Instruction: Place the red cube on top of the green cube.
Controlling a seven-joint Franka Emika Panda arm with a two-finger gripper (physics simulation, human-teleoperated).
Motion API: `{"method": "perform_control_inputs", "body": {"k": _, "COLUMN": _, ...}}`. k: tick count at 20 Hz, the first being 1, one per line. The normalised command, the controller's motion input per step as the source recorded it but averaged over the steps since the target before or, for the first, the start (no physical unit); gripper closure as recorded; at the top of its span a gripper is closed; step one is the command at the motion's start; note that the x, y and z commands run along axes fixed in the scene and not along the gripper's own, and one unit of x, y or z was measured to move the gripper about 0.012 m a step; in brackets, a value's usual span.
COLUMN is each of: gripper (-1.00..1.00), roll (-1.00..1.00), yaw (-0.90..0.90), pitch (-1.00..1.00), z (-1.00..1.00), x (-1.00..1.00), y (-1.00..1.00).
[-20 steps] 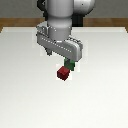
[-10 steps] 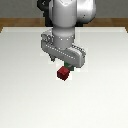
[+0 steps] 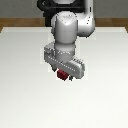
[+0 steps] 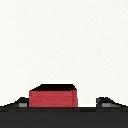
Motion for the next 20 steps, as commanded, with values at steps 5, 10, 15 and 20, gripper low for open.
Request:
{"method": "perform_control_inputs", "body": {"k": 5, "gripper": 1.0, "roll": 0.0, "yaw": 0.0, "pitch": 0.0, "z": 0.0, "x": 0.0, "y": 0.0}}
{"method": "perform_control_inputs", "body": {"k": 10, "gripper": 1.0, "roll": 0.0, "yaw": 0.0, "pitch": 0.0, "z": 0.4, "x": 0.0, "y": 0.0}}
{"method": "perform_control_inputs", "body": {"k": 15, "gripper": 1.0, "roll": 0.0, "yaw": 0.0, "pitch": 0.0, "z": 1.0, "x": 0.0, "y": 0.0}}
{"method": "perform_control_inputs", "body": {"k": 20, "gripper": 1.0, "roll": 0.0, "yaw": 0.0, "pitch": 0.0, "z": 1.0, "x": 0.0, "y": 0.0}}
